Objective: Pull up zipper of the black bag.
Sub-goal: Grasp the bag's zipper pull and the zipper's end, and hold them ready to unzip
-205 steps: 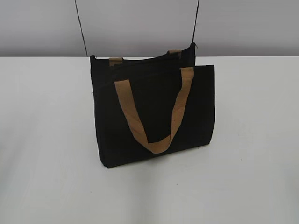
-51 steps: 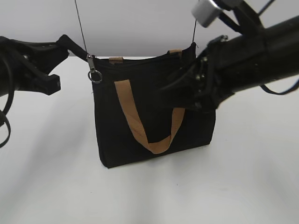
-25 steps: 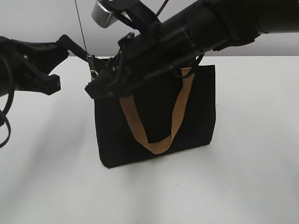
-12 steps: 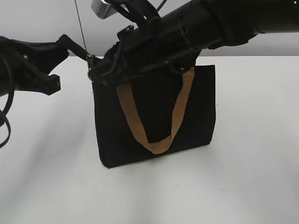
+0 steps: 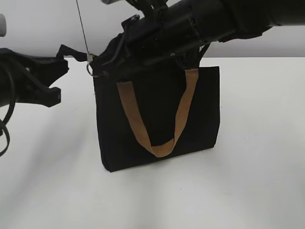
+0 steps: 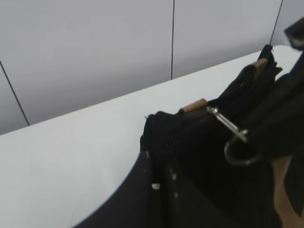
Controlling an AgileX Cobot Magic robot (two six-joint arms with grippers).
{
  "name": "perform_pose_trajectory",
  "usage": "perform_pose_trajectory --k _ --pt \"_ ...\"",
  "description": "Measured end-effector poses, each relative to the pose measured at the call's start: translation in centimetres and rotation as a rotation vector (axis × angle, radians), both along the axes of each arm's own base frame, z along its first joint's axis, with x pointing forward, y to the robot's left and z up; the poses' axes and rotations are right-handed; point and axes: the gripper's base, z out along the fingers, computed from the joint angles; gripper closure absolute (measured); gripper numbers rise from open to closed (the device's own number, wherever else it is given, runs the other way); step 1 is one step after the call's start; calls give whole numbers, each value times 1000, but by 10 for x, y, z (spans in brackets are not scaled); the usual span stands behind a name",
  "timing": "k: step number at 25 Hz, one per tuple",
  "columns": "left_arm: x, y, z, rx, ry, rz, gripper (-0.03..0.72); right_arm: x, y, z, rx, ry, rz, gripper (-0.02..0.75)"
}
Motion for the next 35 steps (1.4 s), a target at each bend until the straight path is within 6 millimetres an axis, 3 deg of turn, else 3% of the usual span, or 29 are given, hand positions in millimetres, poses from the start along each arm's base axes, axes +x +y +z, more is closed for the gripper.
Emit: perform_pose_trajectory --k 3,10,17,22,30,35 --pt "0 1 -6 26 45 4 676 0 -5 8 22 10 -25 738" --pt "1 1 -22 87 151 10 678 5 -17 7 20 79 -46 738" --pt "1 1 -24 98 168 11 679 7 -21 6 5 80 -48 738" --pt "6 13 -26 120 187 57 679 10 -27 4 -35 58 -48 738" --pt "10 22 -27 120 190 97 679 22 -45 3 -34 61 -113 738" --pt "10 22 -27 121 192 97 679 34 -69 3 -30 81 -161 738"
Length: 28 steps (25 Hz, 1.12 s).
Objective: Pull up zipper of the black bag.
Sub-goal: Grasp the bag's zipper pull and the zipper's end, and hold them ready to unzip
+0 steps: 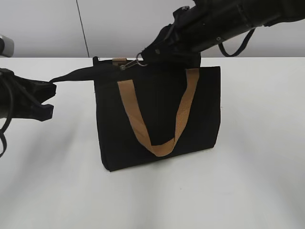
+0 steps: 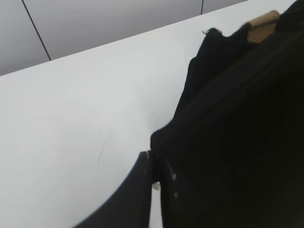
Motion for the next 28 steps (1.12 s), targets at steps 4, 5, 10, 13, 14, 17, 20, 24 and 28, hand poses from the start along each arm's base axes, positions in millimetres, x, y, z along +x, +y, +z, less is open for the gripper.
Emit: perform_pose_trajectory --k 4,5,10,13,14,17,20,24,28 --pt "0 0 0 3 4 0 679 11 -27 -1 5 29 -44 738" --pt "0 0 -1 4 6 0 679 13 -35 -1 6 35 -58 738" --pt "-1 1 -1 8 16 2 679 23 -74 -3 -9 66 -114 738" --pt "0 1 -2 9 18 5 679 26 -91 -5 -23 91 -152 738" --pt "0 1 -2 9 19 5 679 27 -95 -5 -24 96 -162 738" --pt "0 1 -2 9 19 5 679 26 -97 -6 -23 108 -164 738" --pt "-1 2 -3 15 34 8 672 25 -95 -6 -20 118 -147 738" --pt "-2 4 -6 -15 108 61 532 21 -92 -6 -13 143 -114 638" --pt "0 4 -3 -65 210 124 309 16 -91 -2 -14 156 -79 468"
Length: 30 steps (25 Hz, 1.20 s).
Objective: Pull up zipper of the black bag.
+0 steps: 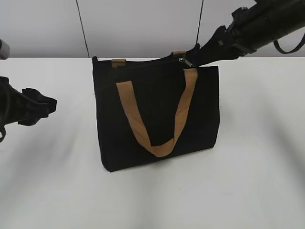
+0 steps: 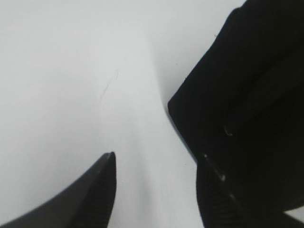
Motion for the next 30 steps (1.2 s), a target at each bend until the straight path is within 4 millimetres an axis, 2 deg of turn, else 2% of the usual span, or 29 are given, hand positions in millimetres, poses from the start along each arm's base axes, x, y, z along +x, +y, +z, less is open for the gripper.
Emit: perform_pose_trajectory --k 3,7,15,18,22,27,30 --pt "1 -2 6 -20 109 23 263 -6 0 12 1 -26 12 438" --pt "-3 -4 19 -46 172 27 253 -20 -2 24 -20 -43 10 430" --pt "-26 2 38 -65 223 10 252 -63 18 8 -168 -8 54 430" --pt "-39 5 46 -63 238 -4 252 -86 13 2 -200 21 38 430" --pt "-56 11 58 -65 236 -22 252 -123 1 10 -228 -1 5 430" --pt "-82 22 72 -50 223 -21 252 -171 -18 35 -237 -80 -80 430" --pt "-106 36 86 -29 156 1 252 -200 -29 48 -250 -118 -134 430"
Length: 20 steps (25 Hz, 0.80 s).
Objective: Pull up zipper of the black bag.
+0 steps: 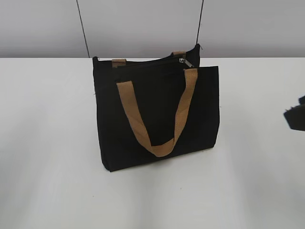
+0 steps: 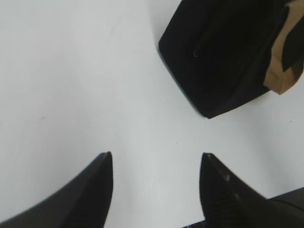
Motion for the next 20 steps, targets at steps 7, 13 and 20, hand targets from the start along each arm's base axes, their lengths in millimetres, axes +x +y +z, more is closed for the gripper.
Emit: perform_pose_trajectory --k 7,13,20 --pt "-49 23 17 -14 -123 24 252 -72 -26 11 -22 -87 -84 430" --pt "-83 38 20 -31 -208 32 274 -122 -46 -3 -13 -125 -198 430" --pt "-100 45 7 -38 -219 34 274 -158 -64 -31 -12 -174 -302 430"
